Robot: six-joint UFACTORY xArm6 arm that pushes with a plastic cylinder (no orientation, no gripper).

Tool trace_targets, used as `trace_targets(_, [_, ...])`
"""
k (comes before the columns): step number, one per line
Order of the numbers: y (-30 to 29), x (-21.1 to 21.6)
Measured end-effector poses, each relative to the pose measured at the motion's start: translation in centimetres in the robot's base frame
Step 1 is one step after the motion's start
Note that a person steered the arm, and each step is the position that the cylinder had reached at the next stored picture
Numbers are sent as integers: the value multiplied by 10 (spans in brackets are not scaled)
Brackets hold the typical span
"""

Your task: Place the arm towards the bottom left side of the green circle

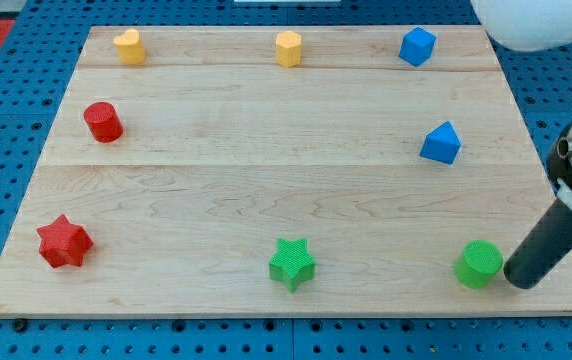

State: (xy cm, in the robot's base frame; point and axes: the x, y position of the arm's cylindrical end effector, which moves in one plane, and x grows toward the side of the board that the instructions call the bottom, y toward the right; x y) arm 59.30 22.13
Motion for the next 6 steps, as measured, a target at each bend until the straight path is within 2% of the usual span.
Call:
trace_targets(1, [-2,0])
trace_targets(2, [-45,-15])
trace_targets(3, [-56,-22])
trace_targets(4, [-35,-17])
trace_targets(6, [-50,14])
